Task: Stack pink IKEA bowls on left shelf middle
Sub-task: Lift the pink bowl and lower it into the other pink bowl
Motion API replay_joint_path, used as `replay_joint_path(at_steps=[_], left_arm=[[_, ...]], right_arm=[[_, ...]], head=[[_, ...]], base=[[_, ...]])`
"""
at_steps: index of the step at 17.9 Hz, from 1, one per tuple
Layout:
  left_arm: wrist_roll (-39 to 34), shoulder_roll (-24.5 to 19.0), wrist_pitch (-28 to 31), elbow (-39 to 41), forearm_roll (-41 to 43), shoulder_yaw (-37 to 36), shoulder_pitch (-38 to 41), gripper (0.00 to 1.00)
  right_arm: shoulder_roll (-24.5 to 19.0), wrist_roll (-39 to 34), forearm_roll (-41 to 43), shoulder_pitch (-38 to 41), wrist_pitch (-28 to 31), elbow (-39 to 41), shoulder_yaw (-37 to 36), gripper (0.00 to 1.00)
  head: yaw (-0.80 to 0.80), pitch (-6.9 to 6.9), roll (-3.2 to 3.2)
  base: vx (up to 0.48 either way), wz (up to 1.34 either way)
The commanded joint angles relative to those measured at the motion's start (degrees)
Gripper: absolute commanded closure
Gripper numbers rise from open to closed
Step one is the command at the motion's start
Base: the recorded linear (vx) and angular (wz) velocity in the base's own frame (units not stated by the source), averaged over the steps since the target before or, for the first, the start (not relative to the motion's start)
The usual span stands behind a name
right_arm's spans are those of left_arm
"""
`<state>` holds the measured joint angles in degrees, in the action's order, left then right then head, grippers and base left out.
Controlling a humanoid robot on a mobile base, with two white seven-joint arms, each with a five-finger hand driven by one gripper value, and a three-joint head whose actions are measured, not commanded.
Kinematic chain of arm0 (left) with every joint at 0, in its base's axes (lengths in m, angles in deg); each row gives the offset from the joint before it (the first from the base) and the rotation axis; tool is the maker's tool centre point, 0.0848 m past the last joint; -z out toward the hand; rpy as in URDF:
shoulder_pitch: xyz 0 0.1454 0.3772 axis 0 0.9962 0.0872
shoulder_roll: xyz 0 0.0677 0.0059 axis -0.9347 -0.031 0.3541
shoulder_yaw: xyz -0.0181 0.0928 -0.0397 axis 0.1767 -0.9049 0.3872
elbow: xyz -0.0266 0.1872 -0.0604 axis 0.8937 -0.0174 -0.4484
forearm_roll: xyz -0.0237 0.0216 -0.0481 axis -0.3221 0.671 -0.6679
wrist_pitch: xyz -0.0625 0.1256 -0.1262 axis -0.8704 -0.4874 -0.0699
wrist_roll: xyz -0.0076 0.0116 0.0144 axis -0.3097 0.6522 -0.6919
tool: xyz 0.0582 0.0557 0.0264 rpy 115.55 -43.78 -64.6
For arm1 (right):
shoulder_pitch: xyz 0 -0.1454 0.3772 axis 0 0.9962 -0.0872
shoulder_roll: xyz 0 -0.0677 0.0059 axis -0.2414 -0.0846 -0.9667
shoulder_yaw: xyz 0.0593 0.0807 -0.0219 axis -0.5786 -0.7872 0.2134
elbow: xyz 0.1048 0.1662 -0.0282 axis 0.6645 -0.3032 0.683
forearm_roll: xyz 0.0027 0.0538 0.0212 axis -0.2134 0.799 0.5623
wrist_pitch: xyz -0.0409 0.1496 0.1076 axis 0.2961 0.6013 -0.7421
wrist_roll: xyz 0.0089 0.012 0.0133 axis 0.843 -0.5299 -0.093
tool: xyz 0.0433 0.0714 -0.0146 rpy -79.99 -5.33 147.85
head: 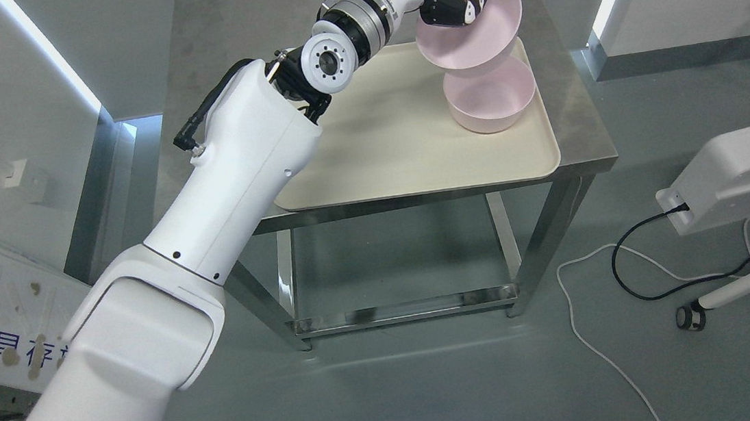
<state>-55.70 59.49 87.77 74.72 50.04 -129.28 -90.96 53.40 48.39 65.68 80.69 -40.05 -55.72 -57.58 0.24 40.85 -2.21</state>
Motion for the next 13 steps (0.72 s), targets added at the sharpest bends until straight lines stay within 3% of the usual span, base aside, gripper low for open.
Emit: replay_joint_path(at_steps=[1, 9, 13], left_arm=[[-0.8, -0.3, 0.5, -6.0, -3.0, -7.3, -0.4, 0.93], [-2.8, -0.3, 1.7, -6.0, -2.9, -7.3, -0.3, 0.88], [-1.5, -0.3, 1.4, -3.6, -3.6, -6.5, -0.2, 0.61]], right_arm=[[1.0, -0.1, 0.0, 0.0, 0.0, 0.0, 0.0, 0.0], [1.0, -0.1, 0.0, 0.0, 0.0, 0.0, 0.0, 0.0], [1.0, -0.1, 0.0, 0.0, 0.0, 0.0, 0.0, 0.0]], head=[[0.0, 0.0, 0.0], [0.0, 0.0, 0.0], [0.0, 0.0, 0.0]], base=[[0.0, 0.0], [0.0, 0.0], [0.0, 0.0]])
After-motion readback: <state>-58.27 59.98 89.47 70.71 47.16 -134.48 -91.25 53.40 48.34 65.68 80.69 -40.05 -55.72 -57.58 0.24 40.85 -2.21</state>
